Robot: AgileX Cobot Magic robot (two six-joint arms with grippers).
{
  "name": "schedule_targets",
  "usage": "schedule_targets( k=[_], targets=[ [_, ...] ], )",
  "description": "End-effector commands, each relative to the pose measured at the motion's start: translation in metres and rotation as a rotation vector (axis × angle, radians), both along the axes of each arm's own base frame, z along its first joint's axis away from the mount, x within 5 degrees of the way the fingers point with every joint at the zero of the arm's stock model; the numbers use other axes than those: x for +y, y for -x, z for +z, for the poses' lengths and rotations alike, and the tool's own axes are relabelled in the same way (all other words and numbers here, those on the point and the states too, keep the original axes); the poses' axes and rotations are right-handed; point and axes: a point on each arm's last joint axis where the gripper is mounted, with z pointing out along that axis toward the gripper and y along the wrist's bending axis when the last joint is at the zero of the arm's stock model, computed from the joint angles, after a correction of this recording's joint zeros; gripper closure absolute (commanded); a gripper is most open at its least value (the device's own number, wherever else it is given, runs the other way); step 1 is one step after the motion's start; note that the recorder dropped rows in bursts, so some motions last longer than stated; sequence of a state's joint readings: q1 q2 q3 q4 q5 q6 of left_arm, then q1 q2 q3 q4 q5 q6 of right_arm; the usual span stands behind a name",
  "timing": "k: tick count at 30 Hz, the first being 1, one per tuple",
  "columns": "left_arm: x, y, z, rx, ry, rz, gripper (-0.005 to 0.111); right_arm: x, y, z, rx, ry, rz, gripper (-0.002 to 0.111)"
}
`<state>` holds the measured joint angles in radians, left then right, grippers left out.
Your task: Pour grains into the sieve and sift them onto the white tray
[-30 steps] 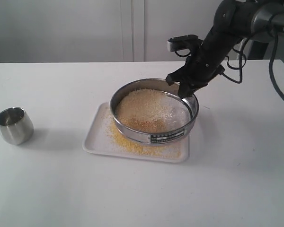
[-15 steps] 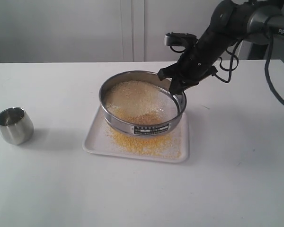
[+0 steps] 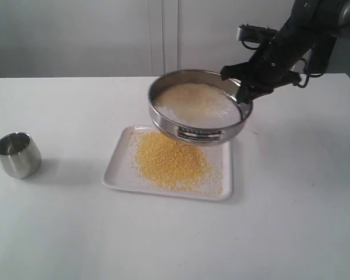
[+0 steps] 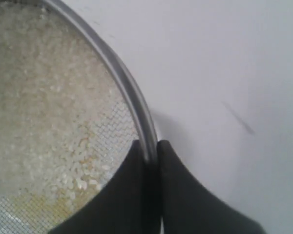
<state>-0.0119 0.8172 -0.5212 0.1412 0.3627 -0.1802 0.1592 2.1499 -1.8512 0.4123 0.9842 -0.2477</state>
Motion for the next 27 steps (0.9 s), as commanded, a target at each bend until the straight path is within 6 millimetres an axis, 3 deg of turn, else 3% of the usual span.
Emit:
schedule_targets(
  k=[1, 4, 7, 9, 12, 14, 16, 17, 20, 22, 23, 25, 27],
  targets=[
    [-0.001, 0.002, -0.002, 0.004, 0.007, -0.001, 0.107, 0.046, 0.014, 0.0, -0.096, -0.031, 0.414, 0.108],
    [-0.001, 0.002, -0.002, 0.004, 0.007, -0.001, 0.107, 0.023, 0.003, -0.006, -0.087, 0.126, 0.222, 0.108],
    [-0.001, 0.002, -0.002, 0.004, 0.007, -0.001, 0.107, 0.02, -0.007, -0.006, -0.048, -0.015, -0.081, 0.108],
    [-0.001, 0.002, -0.002, 0.004, 0.007, -0.001, 0.107, 0.035, -0.004, -0.004, -0.047, -0.11, -0.011, 0.108],
    [-0.001, 0.002, -0.002, 0.004, 0.007, -0.001, 0.107, 0.04, 0.003, -0.001, -0.177, 0.035, 0.36, 0.108],
    [-0.001, 0.002, -0.002, 0.003, 0.007, -0.002, 0.107, 0.031, -0.002, -0.001, -0.174, 0.062, 0.245, 0.108],
    [-0.001, 0.002, -0.002, 0.003, 0.007, -0.002, 0.107, 0.032, -0.008, -0.003, -0.087, -0.085, -0.033, 0.108],
    [-0.001, 0.002, -0.002, 0.003, 0.007, -0.002, 0.107, 0.037, -0.005, -0.005, -0.04, -0.128, -0.025, 0.108],
    [-0.001, 0.002, -0.002, 0.003, 0.007, -0.002, 0.107, 0.038, 0.009, -0.013, -0.148, 0.106, 0.53, 0.108],
    [-0.001, 0.002, -0.002, 0.003, 0.007, -0.002, 0.107, 0.031, 0.004, -0.016, -0.137, 0.17, 0.437, 0.108],
    [-0.001, 0.002, -0.002, 0.003, 0.007, -0.002, 0.107, 0.027, -0.004, -0.017, -0.117, 0.129, 0.212, 0.108],
    [-0.001, 0.002, -0.002, 0.003, 0.007, -0.002, 0.107, 0.03, -0.006, -0.017, -0.031, 0.0, -0.039, 0.108],
    [-0.001, 0.002, -0.002, 0.003, 0.007, -0.002, 0.107, 0.038, 0.001, -0.018, -0.067, 0.049, 0.193, 0.108]
  ],
)
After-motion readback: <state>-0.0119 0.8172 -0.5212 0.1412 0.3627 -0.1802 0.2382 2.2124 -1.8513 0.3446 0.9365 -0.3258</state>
